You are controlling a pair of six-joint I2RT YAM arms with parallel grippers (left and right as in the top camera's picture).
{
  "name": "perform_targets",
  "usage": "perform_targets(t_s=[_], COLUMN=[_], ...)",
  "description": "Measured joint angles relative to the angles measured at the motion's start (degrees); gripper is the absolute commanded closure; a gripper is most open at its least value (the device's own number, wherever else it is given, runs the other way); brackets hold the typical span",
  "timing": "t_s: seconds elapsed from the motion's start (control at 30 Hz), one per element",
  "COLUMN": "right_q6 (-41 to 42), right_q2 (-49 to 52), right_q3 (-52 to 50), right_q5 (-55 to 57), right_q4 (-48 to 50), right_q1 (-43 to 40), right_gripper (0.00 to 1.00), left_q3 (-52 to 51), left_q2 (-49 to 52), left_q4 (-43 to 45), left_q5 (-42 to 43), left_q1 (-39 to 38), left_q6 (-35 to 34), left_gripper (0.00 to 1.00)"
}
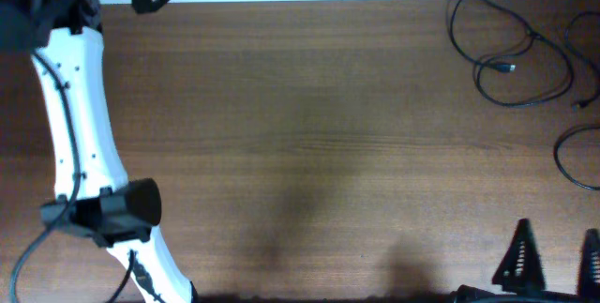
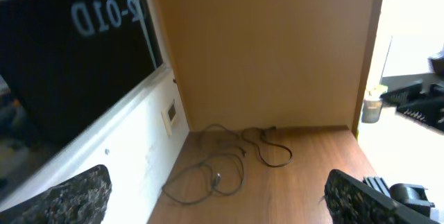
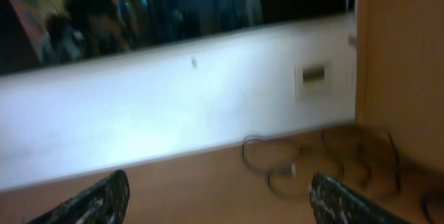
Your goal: Untangle cables
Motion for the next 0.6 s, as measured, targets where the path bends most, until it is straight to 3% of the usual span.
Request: perform_targets(t_s=[0.17, 0.43, 0.47, 0.6], right_q6=[4.17, 12.79, 13.27, 15.02], right_q2=[-5.09, -5.05, -5.05, -5.05], right_q3=[-13.11, -41.92, -43.52, -49.94], right_q5=[0.39, -6.95, -7.3, -5.88], right_q4=[-0.13, 12.96, 13.49, 14.64], right_q1=[0.57, 0.7, 0.7, 0.7], right_gripper=[0.18, 0.17, 0.02, 0.01], left_q3=[0.13, 0.22, 0.22, 0.22], left_q2=[-5.92, -11.32, -11.82, -14.1], left_q4=[0.17, -0.07, -0.04, -0.07], left_q5=[0.02, 0.04, 0.07, 0.07], left_q1=[0.5, 5.55, 6.4, 9.84], left_q6=[-0.17, -0.2, -0.17, -0.17], left_gripper=[0.02, 0.02, 0.02, 0.02])
